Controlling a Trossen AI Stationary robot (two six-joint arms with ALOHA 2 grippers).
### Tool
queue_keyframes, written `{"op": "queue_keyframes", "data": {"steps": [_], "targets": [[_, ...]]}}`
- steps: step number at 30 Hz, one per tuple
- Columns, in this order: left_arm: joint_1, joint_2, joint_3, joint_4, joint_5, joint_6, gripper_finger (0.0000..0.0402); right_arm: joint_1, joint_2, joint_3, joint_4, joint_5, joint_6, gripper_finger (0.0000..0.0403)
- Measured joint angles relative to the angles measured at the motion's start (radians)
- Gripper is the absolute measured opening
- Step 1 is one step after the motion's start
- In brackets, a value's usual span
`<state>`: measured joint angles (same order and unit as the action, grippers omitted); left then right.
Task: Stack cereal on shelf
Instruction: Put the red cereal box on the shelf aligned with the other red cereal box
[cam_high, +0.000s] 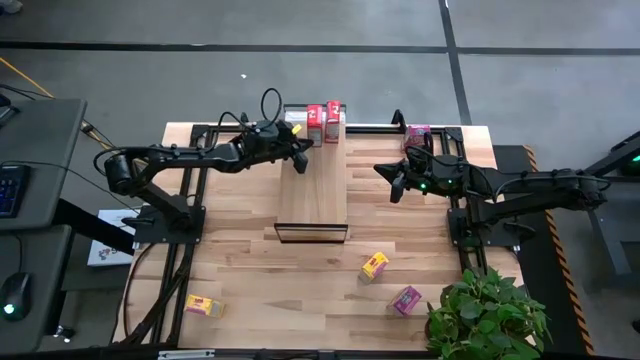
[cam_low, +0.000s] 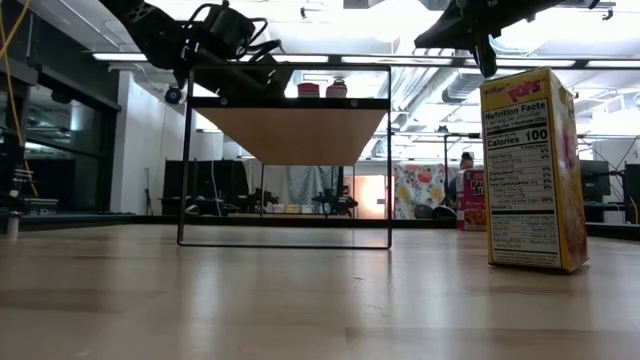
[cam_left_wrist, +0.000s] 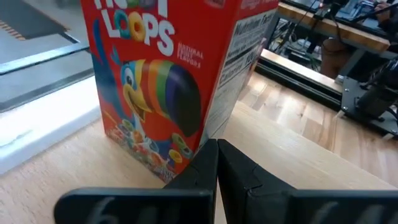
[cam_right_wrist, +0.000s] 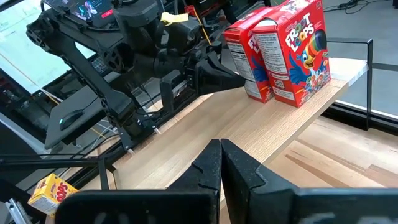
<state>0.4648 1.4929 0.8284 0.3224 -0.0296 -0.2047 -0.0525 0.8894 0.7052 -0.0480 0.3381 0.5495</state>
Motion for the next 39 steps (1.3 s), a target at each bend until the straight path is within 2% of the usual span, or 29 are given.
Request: {"op": "queue_keyframes", "data": {"steps": [14,18,20,22,26,28,39], "targets": [[0.034,0.0,0.0,0.049,-0.004,0.021,0.0,0.0,0.0,0.0,0.0,0.007,0.0,0.0],[0.033,-0.021,-0.001,0.041,0.098,-0.015,0.0,0.0,0.0,0.0,0.0,0.007,0.0,0.0],[0.032,-0.048,0.0,0.02,0.113,-0.017,0.0,0.0,0.0,0.0,0.0,0.007,0.0,0.0],[0.031,-0.077,0.0,-0.035,0.058,0.0,0.0,0.0,0.0,0.0,0.0,0.007,0.0,0.0],[0.033,-0.141,-0.001,-0.095,-0.153,0.058,0.0,0.0,0.0,0.0,0.0,0.007,0.0,0.0],[0.033,-0.153,0.0,-0.107,-0.212,0.067,0.0,0.0,0.0,0.0,0.0,0.007,0.0,0.0],[0.032,-0.031,0.0,-0.057,-0.239,-0.05,0.0,0.0,0.0,0.0,0.0,0.039,-0.006,0.0]]}}
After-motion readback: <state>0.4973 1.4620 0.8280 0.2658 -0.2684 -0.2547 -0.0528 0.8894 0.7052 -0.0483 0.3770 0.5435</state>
